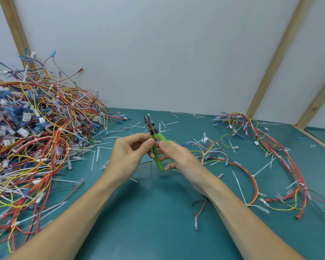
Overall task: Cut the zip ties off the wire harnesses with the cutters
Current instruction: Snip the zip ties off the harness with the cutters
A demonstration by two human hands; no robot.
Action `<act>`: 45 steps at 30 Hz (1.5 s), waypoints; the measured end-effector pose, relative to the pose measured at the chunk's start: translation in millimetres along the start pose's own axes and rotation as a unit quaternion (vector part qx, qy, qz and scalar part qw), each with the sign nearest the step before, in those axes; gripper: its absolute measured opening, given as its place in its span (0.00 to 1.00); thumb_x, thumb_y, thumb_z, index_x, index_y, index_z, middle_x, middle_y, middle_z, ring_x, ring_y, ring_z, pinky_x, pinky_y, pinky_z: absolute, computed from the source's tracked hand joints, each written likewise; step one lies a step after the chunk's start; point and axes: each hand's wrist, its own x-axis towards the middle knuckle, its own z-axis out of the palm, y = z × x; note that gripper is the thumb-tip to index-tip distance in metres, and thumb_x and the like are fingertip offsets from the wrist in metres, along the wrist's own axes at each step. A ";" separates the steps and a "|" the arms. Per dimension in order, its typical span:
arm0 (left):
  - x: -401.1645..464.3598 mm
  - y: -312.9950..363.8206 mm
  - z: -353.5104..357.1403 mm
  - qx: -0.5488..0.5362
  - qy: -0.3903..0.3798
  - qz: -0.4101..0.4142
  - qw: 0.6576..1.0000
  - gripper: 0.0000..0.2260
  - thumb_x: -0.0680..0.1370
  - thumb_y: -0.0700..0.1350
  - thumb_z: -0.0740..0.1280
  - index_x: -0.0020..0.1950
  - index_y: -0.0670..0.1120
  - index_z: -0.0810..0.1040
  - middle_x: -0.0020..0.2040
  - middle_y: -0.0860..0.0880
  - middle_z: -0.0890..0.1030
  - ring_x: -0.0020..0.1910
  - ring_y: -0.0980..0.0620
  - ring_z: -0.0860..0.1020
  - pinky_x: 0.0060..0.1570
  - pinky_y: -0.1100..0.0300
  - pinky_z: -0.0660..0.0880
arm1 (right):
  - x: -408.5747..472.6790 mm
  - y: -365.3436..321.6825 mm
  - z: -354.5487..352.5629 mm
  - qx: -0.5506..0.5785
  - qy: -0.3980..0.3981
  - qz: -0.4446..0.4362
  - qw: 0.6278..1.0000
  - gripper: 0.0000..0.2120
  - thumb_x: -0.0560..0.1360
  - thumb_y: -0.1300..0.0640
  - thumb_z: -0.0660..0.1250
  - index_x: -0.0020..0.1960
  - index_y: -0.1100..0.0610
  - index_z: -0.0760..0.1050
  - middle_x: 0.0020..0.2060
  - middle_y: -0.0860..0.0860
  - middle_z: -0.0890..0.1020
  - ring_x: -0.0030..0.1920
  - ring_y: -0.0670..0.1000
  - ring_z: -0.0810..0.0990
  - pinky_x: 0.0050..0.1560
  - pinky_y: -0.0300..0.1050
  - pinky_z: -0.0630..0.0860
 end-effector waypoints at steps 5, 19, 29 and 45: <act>-1.1 4.4 5.7 0.003 0.013 0.011 1.000 0.05 0.79 0.39 0.70 0.51 0.45 0.85 0.34 0.53 0.83 0.33 0.60 0.78 0.38 0.68 0.74 | -5.5 -5.7 -4.1 0.161 -0.083 0.049 0.982 0.17 0.77 0.42 0.68 0.55 0.55 0.82 0.43 0.53 0.80 0.43 0.52 0.81 0.48 0.52 0.83; -0.6 -20.1 -8.5 0.410 -0.099 -0.081 0.903 0.20 0.79 0.65 0.62 0.39 0.53 0.80 0.30 0.57 0.76 0.33 0.54 0.75 0.34 0.58 0.69 | 7.0 14.4 -20.4 -0.153 0.312 -0.160 0.924 0.12 0.78 0.52 0.72 0.40 0.54 0.72 0.29 0.46 0.75 0.30 0.47 0.70 0.33 0.40 0.68; 1.6 -14.4 -5.4 0.155 -0.110 -0.166 0.968 0.22 0.83 0.61 0.57 0.46 0.54 0.88 0.27 0.56 0.62 0.28 0.55 0.60 0.26 0.64 0.58 | 2.5 8.9 -5.4 -0.226 0.263 -0.205 0.915 0.06 0.78 0.50 0.67 0.50 0.51 0.74 0.38 0.38 0.79 0.40 0.45 0.75 0.43 0.40 0.70; -2.1 -11.8 -0.1 0.175 -0.055 -0.046 0.982 0.04 0.79 0.44 0.72 0.45 0.48 0.85 0.35 0.54 0.85 0.31 0.59 0.75 0.36 0.67 0.72 | 8.5 18.7 -0.5 -0.087 0.225 -0.037 0.970 0.06 0.79 0.59 0.69 0.44 0.54 0.74 0.31 0.49 0.83 0.35 0.51 0.86 0.50 0.56 0.82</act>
